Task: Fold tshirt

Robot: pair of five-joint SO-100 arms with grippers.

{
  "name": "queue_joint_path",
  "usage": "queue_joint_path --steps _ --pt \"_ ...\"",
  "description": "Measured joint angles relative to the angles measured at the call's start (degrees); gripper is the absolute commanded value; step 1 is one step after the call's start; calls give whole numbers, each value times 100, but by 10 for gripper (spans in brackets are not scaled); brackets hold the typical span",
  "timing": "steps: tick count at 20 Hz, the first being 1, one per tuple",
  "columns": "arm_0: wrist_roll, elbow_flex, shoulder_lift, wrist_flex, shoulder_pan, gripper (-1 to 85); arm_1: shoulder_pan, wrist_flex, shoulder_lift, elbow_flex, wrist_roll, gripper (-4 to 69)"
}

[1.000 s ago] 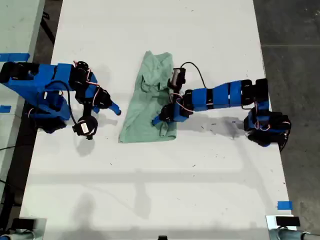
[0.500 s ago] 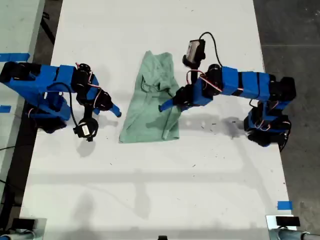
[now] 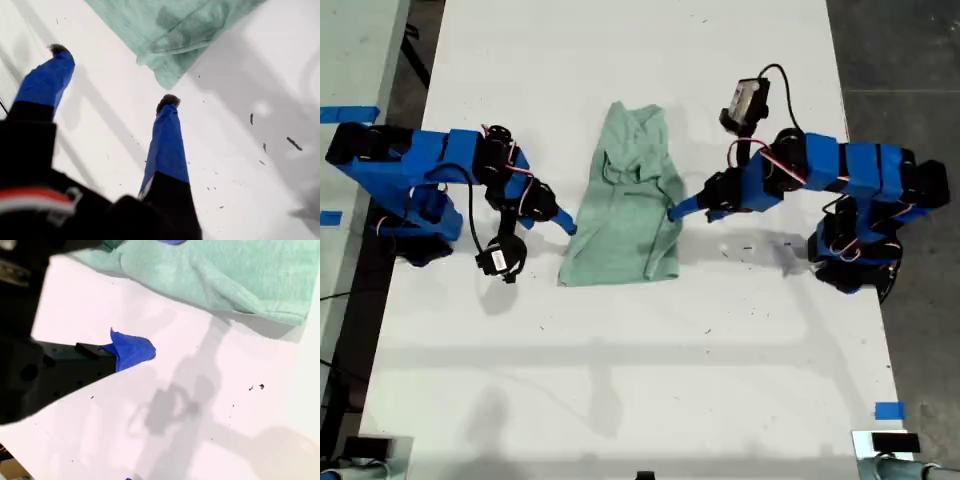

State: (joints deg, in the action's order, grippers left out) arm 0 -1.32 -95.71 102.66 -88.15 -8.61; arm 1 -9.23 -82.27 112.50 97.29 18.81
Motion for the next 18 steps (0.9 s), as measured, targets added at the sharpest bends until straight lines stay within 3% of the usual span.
queue_joint_path --steps 9,10,12,15,18 --pt "-132 0 -1986 1433 -9 289 0 158 9 149 -26 309" --pt "-132 -9 -2285 1617 -9 272 0 158 9 149 -26 309" --pt "-123 -9 -2698 2013 -9 90 0 158 9 211 -35 307" --pt "-105 79 -2927 2276 -26 53 0 167 9 343 -70 306" --pt "-88 9 -2812 2127 -18 43 18 272 9 466 -70 301"
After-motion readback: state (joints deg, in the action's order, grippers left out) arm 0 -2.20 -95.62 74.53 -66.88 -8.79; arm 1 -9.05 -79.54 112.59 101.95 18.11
